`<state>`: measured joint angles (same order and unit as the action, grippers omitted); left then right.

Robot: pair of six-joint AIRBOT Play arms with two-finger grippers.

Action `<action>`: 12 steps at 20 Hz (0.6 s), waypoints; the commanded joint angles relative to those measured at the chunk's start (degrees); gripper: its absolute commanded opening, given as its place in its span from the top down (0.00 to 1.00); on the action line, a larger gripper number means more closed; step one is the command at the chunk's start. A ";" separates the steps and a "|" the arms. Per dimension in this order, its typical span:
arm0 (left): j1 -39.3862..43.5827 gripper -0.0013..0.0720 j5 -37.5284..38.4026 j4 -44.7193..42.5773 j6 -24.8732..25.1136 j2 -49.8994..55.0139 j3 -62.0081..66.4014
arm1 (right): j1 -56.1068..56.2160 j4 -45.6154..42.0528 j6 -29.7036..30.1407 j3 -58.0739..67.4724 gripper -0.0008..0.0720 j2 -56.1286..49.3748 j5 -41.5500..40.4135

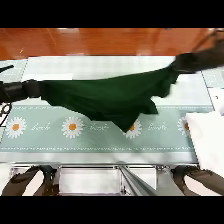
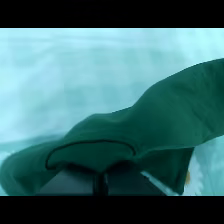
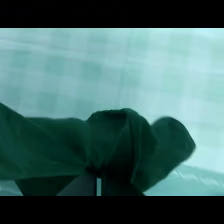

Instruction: Fold the shirts.

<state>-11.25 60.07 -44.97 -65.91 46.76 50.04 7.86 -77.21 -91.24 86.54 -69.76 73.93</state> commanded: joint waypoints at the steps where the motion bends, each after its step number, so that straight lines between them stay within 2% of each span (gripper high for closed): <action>1: 0.33 0.96 -10.40 1.22 1.16 8.79 -0.96 | -0.02 6.93 1.03 6.69 0.96 -16.90 -5.49; 6: 0.17 0.95 -9.53 1.16 1.16 22.84 -1.03 | -0.31 11.39 -2.75 15.78 0.96 -31.76 -6.08; 7: 0.00 0.95 -9.44 1.16 1.16 25.05 -1.03 | -0.94 11.76 -4.92 15.76 0.81 -32.65 -6.21; 8: -0.20 0.95 -9.01 1.18 1.16 26.62 -1.03 | -1.79 12.52 -5.73 15.78 0.49 -32.92 -5.49; 9: -0.55 0.96 -8.28 1.18 1.16 27.47 -1.03 | -3.32 14.01 -4.87 16.02 0.43 -32.85 -3.02; 11: -1.03 0.95 -5.92 1.03 1.18 27.71 -1.01 | -7.52 15.96 -2.25 17.14 0.43 -31.58 6.21; 12: -1.27 0.95 -4.74 0.85 1.20 27.65 -1.03 | -9.22 13.84 -0.70 17.09 0.43 -29.97 10.21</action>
<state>-11.92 52.80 -43.86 -64.84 72.44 49.06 2.59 -64.29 -94.17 102.48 -100.27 74.39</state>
